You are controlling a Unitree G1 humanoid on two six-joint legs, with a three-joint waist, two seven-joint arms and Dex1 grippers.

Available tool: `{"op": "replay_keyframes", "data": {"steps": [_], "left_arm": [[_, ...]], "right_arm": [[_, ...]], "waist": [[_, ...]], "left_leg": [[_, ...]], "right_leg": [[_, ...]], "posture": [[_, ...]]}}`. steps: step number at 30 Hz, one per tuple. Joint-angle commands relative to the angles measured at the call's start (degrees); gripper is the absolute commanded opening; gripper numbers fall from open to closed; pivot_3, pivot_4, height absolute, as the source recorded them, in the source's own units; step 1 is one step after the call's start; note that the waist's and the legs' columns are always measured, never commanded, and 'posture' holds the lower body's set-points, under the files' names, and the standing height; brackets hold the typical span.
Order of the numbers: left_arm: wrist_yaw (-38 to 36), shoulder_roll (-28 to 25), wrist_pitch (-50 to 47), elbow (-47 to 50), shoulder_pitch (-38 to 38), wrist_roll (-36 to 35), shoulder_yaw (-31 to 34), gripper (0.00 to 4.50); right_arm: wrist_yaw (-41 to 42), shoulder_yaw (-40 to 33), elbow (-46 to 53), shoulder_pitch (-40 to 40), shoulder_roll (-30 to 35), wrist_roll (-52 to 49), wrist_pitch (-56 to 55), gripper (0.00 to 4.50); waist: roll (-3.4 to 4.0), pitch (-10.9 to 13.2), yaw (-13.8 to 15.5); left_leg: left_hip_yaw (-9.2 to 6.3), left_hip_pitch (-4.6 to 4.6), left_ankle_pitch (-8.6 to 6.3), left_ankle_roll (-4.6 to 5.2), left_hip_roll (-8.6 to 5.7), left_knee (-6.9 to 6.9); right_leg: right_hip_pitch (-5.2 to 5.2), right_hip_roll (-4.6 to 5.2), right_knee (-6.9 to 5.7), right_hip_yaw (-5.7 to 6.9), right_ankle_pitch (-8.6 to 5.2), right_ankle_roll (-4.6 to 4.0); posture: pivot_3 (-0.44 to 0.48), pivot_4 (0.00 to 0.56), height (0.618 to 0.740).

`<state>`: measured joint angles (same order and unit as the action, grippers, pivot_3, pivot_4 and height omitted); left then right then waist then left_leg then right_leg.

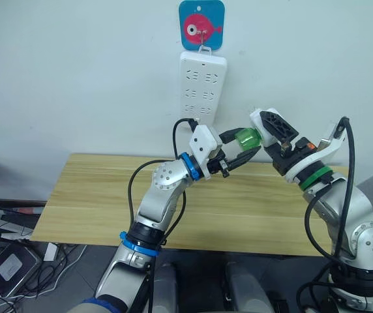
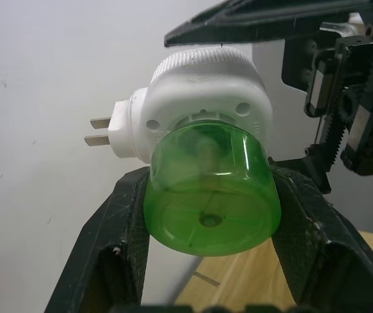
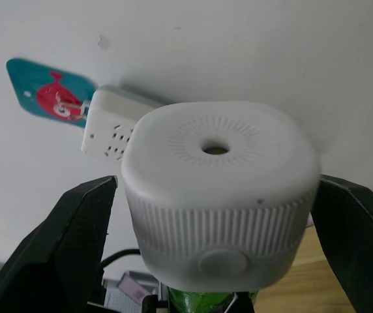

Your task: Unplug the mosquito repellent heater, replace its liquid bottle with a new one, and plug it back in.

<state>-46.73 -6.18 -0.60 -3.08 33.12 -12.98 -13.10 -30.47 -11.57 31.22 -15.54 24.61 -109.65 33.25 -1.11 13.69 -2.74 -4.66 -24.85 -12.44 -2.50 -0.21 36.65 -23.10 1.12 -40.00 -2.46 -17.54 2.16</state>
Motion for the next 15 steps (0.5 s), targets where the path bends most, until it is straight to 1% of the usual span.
{"op": "replay_keyframes", "data": {"steps": [1,3,5,9,12,15], "left_arm": [[-6.95,-2.19,3.62,-0.7,1.51,-2.03,-0.51,2.26],[-11.29,-3.86,5.04,-1.77,1.82,-2.89,-0.91,2.26],[-14.94,-5.19,7.0,-3.22,2.28,-3.06,-1.3,2.26],[-19.72,-6.27,9.95,-5.02,2.62,-3.35,-1.95,2.26],[-21.62,-6.45,11.12,-5.62,2.59,-3.47,-2.11,2.26],[-22.04,-6.12,11.87,-5.99,2.55,-3.18,-2.23,2.26]], "right_arm": [[8.61,-2.83,-2.92,1.29,5.55,-3.35,9.12,4.48],[16.4,-4.65,-7.2,0.94,9.46,-3.35,16.55,4.48],[24.45,-5.84,-12.3,-0.24,14.86,-3.35,24.57,4.48],[36.42,-5.56,-20.22,-2.94,22.82,-3.35,35.14,4.48],[43.02,-4.18,-24.4,-4.65,28.07,-3.35,40.38,4.48],[47.06,-2.46,-26.88,-6.01,31.31,-3.35,43.01,4.48]], "waist": [[0.0,0.0,0.02],[-0.01,0.02,0.04],[0.06,0.06,0.11],[0.06,0.14,0.39],[0.04,0.2,0.63],[0.0,0.22,0.8]], "left_leg": [[-0.01,0.0,0.0,0.0,-0.01,0.0],[0.01,0.0,0.0,0.0,-0.03,0.0],[0.02,0.01,0.0,0.01,-0.03,0.0],[0.02,0.0,-0.01,0.03,-0.04,0.01],[0.02,-0.01,-0.03,0.05,-0.03,0.02],[0.03,-0.02,-0.04,0.07,-0.03,0.04]], "right_leg": [[0.0,0.0,0.0,0.01,0.0,0.0],[0.0,-0.02,0.02,0.01,0.0,0.0],[0.01,-0.02,0.01,0.0,0.0,-0.01],[0.02,-0.02,0.05,0.01,0.0,-0.01],[0.02,-0.03,0.06,0.01,0.0,-0.01],[0.04,-0.01,0.07,0.0,0.0,0.0]], "posture": [[-0.025,0.246,0.74],[-0.025,0.246,0.74],[-0.025,0.246,0.74],[-0.016,0.249,0.74],[-0.013,0.25,0.74],[-0.011,0.248,0.74]]}}
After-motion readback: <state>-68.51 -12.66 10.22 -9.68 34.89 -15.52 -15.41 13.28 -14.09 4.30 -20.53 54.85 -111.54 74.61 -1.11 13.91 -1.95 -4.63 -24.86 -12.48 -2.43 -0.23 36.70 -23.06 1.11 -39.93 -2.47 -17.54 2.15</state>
